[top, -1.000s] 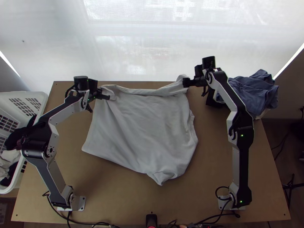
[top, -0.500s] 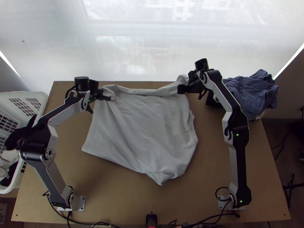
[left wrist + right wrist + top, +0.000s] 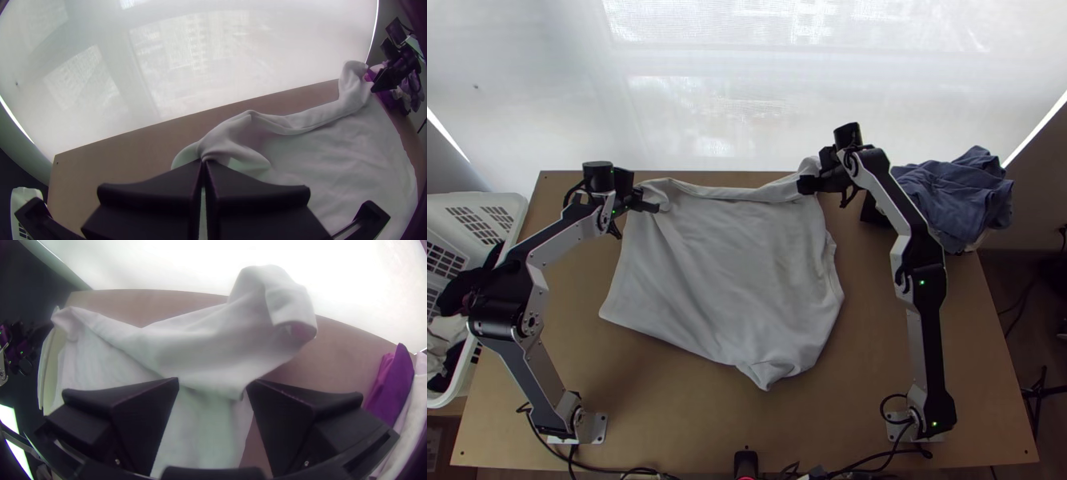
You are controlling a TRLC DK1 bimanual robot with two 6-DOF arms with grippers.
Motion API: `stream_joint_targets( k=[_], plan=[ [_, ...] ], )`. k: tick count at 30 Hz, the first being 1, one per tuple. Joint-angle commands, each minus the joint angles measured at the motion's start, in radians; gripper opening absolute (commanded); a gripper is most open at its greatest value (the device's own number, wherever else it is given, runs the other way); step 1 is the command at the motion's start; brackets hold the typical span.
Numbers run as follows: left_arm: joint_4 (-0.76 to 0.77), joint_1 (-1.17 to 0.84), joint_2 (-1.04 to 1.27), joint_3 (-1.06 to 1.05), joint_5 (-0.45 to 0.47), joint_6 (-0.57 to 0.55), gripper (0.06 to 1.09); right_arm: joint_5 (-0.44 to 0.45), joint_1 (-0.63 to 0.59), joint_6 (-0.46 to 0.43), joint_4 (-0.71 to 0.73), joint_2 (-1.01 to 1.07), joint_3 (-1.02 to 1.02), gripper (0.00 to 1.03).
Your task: Fold the t-shirt
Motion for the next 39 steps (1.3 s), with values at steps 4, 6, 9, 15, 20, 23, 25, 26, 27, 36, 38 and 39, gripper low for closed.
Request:
stream_joint_targets(
  k=[4, 6, 9, 15, 20, 23, 25, 26, 27, 36, 38, 39],
  plan=[
    [0.002, 0.001, -0.004, -0.001, 0.0, -0.006, 0.09, 0.001, 0.001, -0.003, 0.03, 0.001, 0.009, 0.44],
    [0.002, 0.002, -0.004, 0.005, 0.002, -0.021, 0.18, 0.003, 0.001, -0.014, 0.037, 0.001, 0.01, 0.32],
    [-0.012, 0.016, -0.002, 0.039, 0.0, -0.08, 0.39, 0.001, 0.001, -0.024, 0.048, -0.002, 0.01, 0.15],
    [-0.11, 0.053, 0.041, 0.189, 0.002, -0.182, 0.55, 0.001, 0.007, -0.055, 0.051, -0.016, 0.012, 0.03],
    [-0.195, 0.068, 0.101, 0.306, 0.004, -0.23, 0.57, 0.001, 0.007, -0.061, 0.053, -0.033, 0.012, 0.03],
    [-0.287, 0.08, 0.171, 0.406, 0.062, -0.247, 0.62, 0.001, 0.007, -0.063, 0.057, -0.042, 0.012, 0.03],
    [-0.359, 0.09, 0.232, 0.49, 0.082, -0.268, 0.62, 0.001, 0.007, -0.066, 0.057, -0.047, 0.012, 0.03],
    [-0.399, 0.093, 0.265, 0.531, 0.105, -0.271, 0.62, 0.001, 0.007, -0.069, 0.059, -0.05, 0.012, 0.03],
    [-0.437, 0.094, 0.295, 0.573, 0.111, -0.279, 0.62, 0.001, 0.007, -0.069, 0.06, -0.051, 0.012, 0.03],
    [-0.707, 0.088, 0.496, 0.889, 0.117, -0.339, 0.62, 0.003, 0.011, -0.089, 0.065, -0.056, 0.007, 0.03],
    [-0.709, 0.083, 0.498, 0.889, 0.117, -0.34, 0.62, 0.003, 0.016, -0.092, 0.065, -0.057, 0.006, 0.03],
    [-0.712, 0.08, 0.498, 0.889, 0.119, -0.345, 0.62, 0.001, 0.019, -0.098, 0.065, -0.057, 0.004, 0.03]
  ],
)
